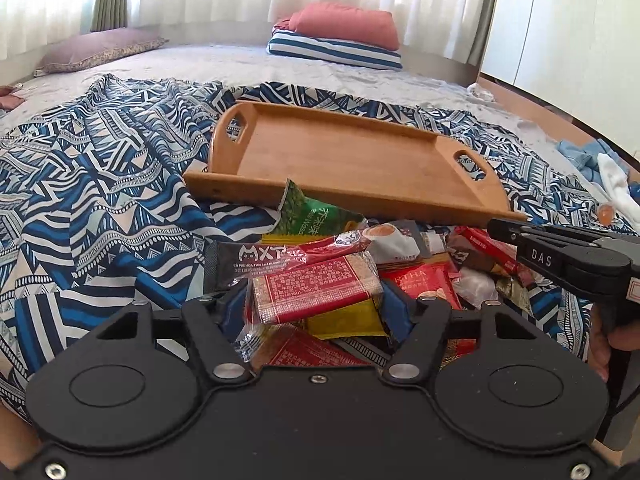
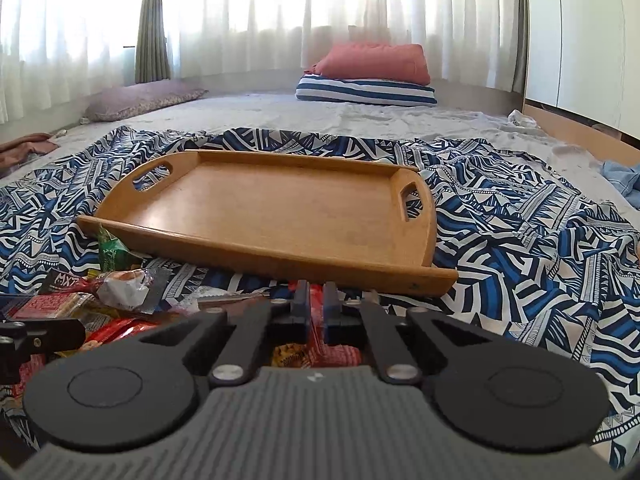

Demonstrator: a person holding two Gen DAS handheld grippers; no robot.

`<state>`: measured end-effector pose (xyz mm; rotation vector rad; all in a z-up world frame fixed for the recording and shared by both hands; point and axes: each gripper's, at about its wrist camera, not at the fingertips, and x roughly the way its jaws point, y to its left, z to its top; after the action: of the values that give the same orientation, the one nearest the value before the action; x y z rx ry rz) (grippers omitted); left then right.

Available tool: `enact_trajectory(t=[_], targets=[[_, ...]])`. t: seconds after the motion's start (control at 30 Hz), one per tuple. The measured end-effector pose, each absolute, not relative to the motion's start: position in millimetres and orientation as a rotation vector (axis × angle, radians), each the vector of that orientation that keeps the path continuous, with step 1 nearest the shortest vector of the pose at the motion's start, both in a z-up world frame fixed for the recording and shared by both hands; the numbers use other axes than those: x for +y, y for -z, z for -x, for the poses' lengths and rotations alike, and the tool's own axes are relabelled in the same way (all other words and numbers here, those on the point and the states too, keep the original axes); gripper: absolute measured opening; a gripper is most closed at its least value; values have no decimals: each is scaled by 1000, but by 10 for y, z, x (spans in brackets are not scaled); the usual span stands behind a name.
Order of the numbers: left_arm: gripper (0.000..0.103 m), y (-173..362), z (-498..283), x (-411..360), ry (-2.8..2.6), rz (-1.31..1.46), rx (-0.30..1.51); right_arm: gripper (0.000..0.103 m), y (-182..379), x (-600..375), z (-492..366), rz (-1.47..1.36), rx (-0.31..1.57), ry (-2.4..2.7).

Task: Organize snacks
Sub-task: 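Grasp a red wafer pack with the left tool while the right tool grasps a red chocolate bar, then carry both snacks onto the wooden tray and open both tools to release them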

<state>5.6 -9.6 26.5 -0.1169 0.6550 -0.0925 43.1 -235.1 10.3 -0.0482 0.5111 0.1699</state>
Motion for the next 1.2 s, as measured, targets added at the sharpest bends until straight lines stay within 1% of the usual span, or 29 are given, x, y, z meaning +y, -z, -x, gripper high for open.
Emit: enact_trajectory(t=[0.07,0.13,0.17,0.2,0.23,0.27,0.4,0.43,0.53,0.73,0.77,0.9,0.93,1.2], targets=[[65,-297,-32,-80,90,121,644,9,-105,-2330,-411,72,513,-171],[65,-321,-17,-58,84,124,636,13,-87,-2318,-393,87,521,-166],[65,-328,-14,-47,80,125,635,20,-67,-2320,-390,93,528,-165],[65,-333,-14,-35,77,127,634,30,-45,-2323,-387,97,532,-166],[65,-336,-14,-20,74,129,634,35,-27,-2328,-384,101,533,-170],[65,-338,-14,-9,72,131,635,35,-8,-2327,-380,113,533,-169],[65,-349,-21,19,66,132,632,49,60,-2311,-454,162,542,-150],[65,-356,-18,25,65,133,630,49,68,-2320,-481,162,543,-143],[65,-369,-21,32,62,132,628,55,68,-2362,-566,150,555,-153],[65,-407,-70,41,69,145,625,55,105,-2448,-744,90,616,-194],[65,-426,-78,39,71,146,622,41,103,-2470,-759,72,624,-206],[65,-493,-136,51,81,150,613,32,56,-2486,-728,46,624,-215],[65,-510,-157,59,85,153,612,29,35,-2485,-705,36,621,-219],[65,-692,-390,139,120,165,608,28,-237,-2449,-623,-28,594,-231]])
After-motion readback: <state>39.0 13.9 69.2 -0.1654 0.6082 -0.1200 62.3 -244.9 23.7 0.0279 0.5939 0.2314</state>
